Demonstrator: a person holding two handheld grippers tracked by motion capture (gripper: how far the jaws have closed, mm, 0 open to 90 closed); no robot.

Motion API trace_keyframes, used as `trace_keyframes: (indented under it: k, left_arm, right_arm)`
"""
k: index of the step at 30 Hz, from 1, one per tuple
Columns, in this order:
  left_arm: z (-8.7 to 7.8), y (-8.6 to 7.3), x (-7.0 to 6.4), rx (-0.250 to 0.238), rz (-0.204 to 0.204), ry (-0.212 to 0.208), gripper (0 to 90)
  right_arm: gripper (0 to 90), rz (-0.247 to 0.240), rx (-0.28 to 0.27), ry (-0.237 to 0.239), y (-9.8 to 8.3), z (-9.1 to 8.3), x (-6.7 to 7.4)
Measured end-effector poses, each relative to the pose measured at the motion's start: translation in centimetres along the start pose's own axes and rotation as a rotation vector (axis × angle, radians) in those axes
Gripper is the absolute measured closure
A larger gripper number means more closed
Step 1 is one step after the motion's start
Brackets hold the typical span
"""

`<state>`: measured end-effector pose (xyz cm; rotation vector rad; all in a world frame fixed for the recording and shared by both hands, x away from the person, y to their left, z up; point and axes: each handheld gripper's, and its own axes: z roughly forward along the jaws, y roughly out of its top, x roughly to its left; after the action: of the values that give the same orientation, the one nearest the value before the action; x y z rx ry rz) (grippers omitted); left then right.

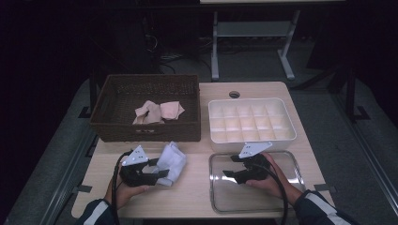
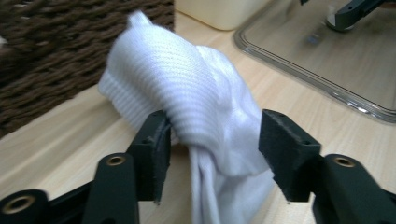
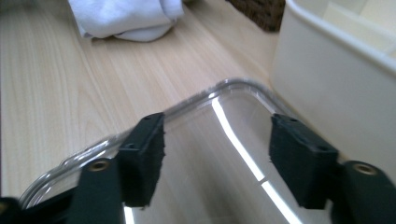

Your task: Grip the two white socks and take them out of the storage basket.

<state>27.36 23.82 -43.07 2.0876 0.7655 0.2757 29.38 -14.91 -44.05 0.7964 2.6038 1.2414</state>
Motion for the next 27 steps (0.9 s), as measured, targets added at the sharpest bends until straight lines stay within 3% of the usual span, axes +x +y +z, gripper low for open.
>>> trace_keyframes:
  k: [3, 7, 12, 16, 21, 27]
  left_arm:
    - [-0.1, -0.4, 0.0, 0.026, -0.007, 0.004, 44.4]
    - [0.6, -1.1, 0.0, 0.068, -0.004, -0.008, 55.9]
    - [1.2, -1.3, -0.4, 0.080, 0.028, -0.012, 65.5]
    - [2.1, -1.2, -1.1, 0.100, 0.069, -0.018, 72.6]
    - [3.0, -1.2, -2.0, 0.141, 0.144, -0.039, 71.3]
    - [3.8, -1.4, -2.3, 0.178, 0.178, -0.071, 69.4]
  right_arm:
    - [39.3, -0.048, 0.006, 0.010, 0.8, 0.4, 0.6]
    - [44.2, -0.094, 0.002, 0.006, 1.8, 1.1, 1.6]
    - [59.4, -0.171, 0.007, 0.044, 3.5, 2.7, 2.9]
    - [63.9, -0.208, 0.002, 0.064, 4.3, 4.1, 3.9]
    - [49.7, -0.224, 0.016, 0.100, 5.5, 6.1, 5.1]
    - [44.2, -0.264, 0.071, 0.151, 6.0, 9.0, 6.3]
